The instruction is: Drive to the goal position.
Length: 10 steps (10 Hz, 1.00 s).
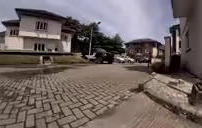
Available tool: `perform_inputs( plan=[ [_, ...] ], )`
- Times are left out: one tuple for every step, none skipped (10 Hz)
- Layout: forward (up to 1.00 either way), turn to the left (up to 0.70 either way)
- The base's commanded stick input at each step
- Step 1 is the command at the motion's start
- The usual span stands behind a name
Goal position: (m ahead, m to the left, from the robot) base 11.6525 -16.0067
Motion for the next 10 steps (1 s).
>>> perform_inputs(
  plan=[
    [0.5, 0.0],
    [0.5, 0.0],
    [0.5, -0.5],
    [0.5, -0.5],
    [0.5, -0.5],
    [0.5, -0.5],
    [0.5, -0.44],
    [0.5, -0.11],
    [0.5, 0.0],
    [0.5, 0.0]
  ],
)
